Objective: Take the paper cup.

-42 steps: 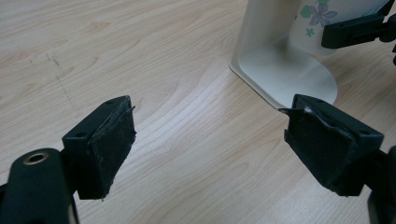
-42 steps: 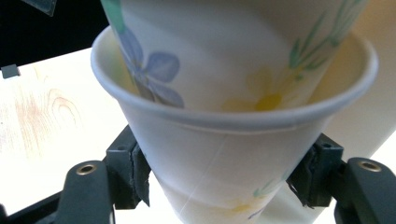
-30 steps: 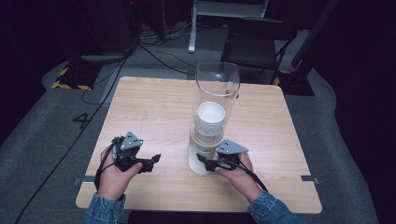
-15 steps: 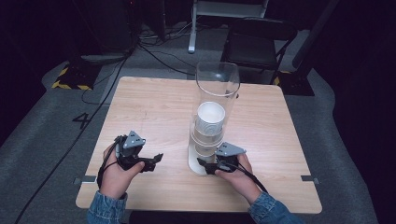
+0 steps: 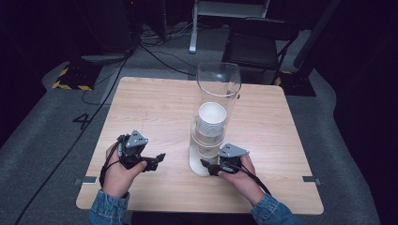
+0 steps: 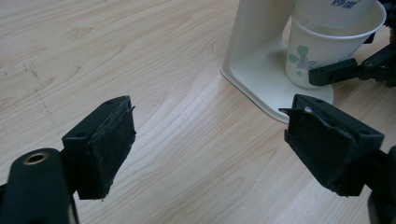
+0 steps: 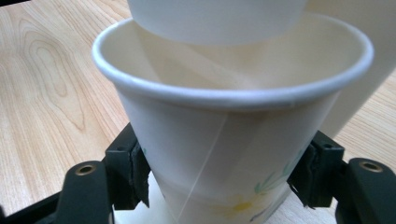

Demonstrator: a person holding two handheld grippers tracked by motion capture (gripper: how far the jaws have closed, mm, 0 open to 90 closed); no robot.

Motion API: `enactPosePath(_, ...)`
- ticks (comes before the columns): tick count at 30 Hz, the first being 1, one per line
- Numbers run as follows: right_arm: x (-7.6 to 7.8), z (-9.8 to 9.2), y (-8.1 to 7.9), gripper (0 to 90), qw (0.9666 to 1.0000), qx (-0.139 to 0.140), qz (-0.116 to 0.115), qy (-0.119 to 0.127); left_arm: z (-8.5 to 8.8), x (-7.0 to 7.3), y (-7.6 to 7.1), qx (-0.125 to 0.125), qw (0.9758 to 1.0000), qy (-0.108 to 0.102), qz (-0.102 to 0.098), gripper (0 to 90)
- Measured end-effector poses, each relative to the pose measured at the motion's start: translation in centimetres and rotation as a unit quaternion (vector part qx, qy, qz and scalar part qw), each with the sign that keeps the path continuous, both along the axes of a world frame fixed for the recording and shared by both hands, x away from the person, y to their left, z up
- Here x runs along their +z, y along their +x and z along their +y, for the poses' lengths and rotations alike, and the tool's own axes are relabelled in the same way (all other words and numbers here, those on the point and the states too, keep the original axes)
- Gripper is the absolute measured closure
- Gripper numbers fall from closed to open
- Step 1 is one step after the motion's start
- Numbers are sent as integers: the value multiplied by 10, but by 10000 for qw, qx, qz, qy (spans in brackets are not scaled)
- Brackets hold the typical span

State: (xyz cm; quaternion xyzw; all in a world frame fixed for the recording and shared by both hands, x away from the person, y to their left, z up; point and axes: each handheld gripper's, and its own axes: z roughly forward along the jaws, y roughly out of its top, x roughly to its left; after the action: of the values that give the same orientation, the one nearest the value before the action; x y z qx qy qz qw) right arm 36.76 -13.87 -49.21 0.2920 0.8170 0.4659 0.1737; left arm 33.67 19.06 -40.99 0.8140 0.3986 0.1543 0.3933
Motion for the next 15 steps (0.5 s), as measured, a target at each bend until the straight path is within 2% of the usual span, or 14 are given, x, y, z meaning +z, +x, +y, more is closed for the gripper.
enactPosePath(9, 4, -14, -4, 325, 9998, -149, -101, -58, -2, -1, 8, 20, 9999, 71, 75, 159)
enactPosePath(15, 4, -24, -7, 325, 9995, -274, -113, -97, -6, -2, 15, 98, 9999, 37, 125, 159)
